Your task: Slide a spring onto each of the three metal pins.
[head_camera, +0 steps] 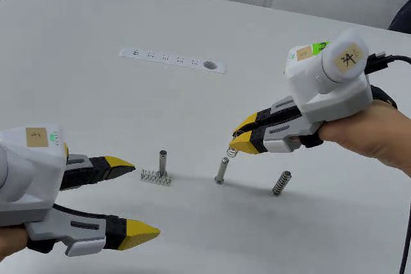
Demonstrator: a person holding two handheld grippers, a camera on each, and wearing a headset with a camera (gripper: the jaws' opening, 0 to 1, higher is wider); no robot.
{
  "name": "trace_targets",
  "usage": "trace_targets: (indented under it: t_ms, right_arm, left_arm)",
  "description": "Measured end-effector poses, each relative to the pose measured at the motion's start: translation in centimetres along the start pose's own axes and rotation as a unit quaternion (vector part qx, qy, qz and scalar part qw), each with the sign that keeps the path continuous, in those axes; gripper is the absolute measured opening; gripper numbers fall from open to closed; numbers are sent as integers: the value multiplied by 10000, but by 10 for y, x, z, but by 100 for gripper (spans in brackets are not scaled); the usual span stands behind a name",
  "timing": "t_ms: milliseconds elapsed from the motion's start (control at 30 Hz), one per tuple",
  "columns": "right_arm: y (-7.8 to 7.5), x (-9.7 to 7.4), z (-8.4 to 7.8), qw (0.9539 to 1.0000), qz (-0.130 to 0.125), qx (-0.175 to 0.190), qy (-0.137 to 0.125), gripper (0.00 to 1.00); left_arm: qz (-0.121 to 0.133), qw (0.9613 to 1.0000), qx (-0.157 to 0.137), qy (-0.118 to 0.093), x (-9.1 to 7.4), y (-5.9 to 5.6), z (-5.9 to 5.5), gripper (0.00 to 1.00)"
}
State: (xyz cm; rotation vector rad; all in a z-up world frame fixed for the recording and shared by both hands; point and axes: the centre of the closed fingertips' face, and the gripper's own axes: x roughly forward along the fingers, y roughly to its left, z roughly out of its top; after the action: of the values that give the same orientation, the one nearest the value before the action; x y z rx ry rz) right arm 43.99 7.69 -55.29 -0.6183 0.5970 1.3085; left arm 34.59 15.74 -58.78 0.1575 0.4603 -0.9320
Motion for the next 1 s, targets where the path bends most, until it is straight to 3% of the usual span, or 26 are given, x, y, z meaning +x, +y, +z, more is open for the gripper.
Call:
trace_targets:
  t_ms: [1000]
  right_arm:
    - [-3,28,-20,9991,140,293,256,12]
  left_arm:
    - [50,9998,-214,30,-3,4,-13,66]
